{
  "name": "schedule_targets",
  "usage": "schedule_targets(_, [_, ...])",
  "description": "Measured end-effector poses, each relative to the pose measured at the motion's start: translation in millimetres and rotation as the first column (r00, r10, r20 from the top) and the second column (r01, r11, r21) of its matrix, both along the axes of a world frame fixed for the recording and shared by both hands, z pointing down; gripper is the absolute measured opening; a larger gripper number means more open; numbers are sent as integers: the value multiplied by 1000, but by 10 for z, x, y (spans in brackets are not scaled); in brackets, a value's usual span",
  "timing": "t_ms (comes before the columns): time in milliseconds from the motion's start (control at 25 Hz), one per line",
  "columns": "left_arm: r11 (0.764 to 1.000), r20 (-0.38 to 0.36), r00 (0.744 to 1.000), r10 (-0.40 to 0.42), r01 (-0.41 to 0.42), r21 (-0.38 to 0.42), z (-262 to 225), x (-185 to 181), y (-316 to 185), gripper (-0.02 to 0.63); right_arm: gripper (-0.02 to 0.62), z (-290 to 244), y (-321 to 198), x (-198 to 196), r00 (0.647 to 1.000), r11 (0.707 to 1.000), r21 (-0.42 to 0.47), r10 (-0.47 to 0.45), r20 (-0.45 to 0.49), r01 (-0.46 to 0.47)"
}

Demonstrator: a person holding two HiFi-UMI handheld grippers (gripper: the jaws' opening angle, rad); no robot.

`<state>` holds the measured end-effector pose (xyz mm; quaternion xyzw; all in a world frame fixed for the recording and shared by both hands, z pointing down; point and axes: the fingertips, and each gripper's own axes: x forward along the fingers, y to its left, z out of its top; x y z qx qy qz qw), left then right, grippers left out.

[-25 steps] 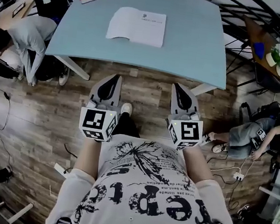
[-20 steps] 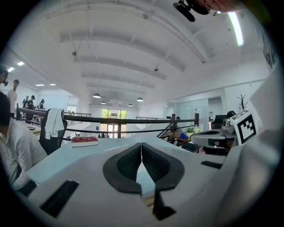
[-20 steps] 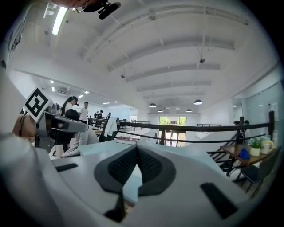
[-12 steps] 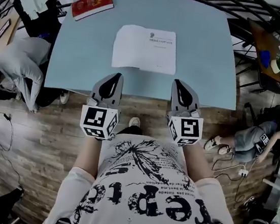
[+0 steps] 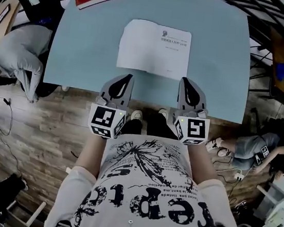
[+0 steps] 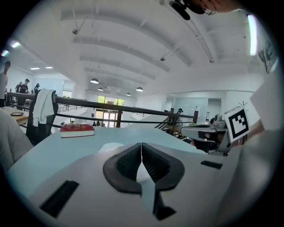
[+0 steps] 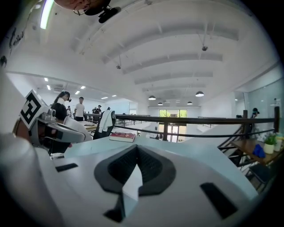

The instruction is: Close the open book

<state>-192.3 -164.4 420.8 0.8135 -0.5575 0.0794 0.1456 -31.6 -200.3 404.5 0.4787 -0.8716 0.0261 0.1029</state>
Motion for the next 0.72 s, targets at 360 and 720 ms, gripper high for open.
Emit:
schedule_targets(360, [971,-256,949,-184,134,-198,888,117,-219,20,11,299,-387,94,994,993,-57,-105,-23,104])
schedule_targets(720, [849,-589,618,-520,304,-431,1564,-140,-382,107,11,428,-558,37,983,981,-83,-179,-32,176])
